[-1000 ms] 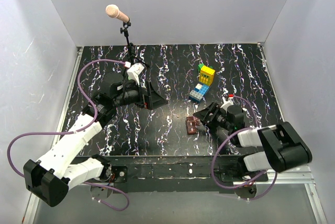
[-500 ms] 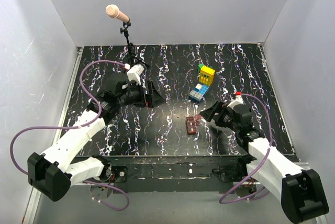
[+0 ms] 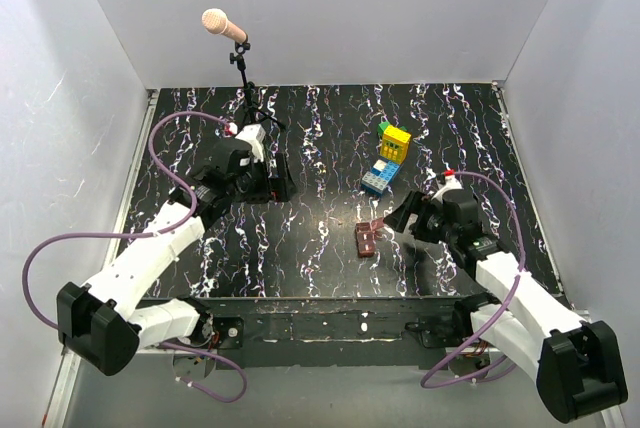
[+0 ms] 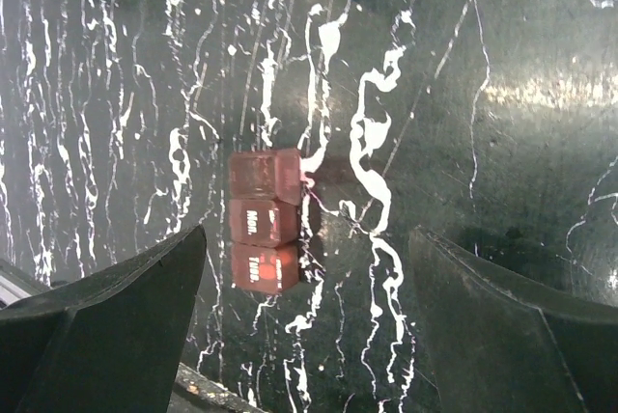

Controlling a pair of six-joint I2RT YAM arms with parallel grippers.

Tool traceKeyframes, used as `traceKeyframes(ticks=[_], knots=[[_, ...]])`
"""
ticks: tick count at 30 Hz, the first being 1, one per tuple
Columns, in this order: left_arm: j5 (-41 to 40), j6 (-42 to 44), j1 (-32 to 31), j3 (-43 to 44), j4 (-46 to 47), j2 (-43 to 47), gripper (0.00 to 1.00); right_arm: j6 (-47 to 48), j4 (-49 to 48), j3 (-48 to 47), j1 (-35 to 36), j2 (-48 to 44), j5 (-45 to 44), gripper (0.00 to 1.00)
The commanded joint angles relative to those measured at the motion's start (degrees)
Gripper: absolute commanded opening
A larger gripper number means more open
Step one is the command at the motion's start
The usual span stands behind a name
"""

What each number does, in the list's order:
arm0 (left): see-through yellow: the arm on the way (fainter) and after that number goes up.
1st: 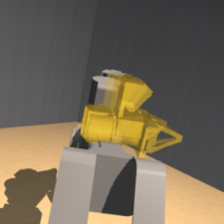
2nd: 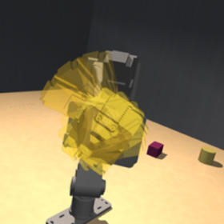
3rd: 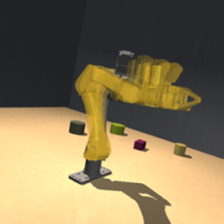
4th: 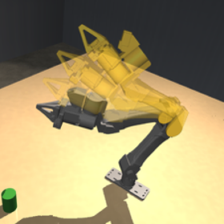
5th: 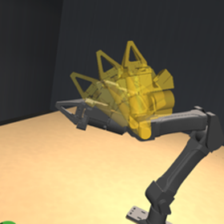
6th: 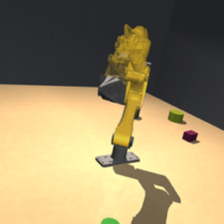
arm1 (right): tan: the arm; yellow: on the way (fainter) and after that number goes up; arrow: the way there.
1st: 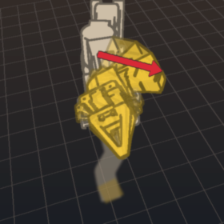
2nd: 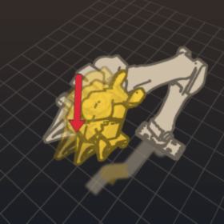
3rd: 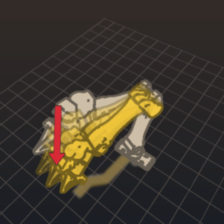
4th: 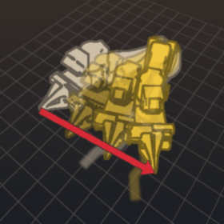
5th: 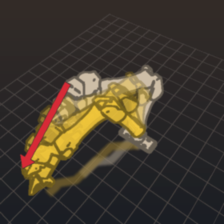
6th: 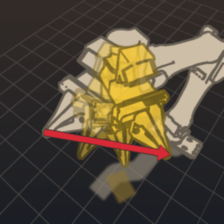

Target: Sort the pills into containers

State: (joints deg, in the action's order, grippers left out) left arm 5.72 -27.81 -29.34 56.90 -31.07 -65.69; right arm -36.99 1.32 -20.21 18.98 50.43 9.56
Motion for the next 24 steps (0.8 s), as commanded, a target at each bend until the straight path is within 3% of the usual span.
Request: traceKeyframes(ticks=[1, 10, 19, 24], knots=[[-13.95, 1.8, 0.34, 2.51, -7.42, -0.66, 0.98, 3.15, 5.08, -6.77, 0.09, -0.16, 0.11, 0.92], [-27.94, 0.3, 0.51, 2.95, -14.28, -1.72, 0.98, 7.02, 17.74, -20.21, 2.55, 3.35, -5.16, 0.92], [-26.37, 2.06, 4.29, 0.84, -12.88, -1.72, 0.98, 10.1, 22.67, -32.34, 7.55, 10.82, -8.95, 0.92], [-21.46, 3.38, 7.01, -1.26, -6.48, -1.19, 0.98, 10.19, 22.67, -36.39, 9.76, 15.21, -7.9, 0.92]])
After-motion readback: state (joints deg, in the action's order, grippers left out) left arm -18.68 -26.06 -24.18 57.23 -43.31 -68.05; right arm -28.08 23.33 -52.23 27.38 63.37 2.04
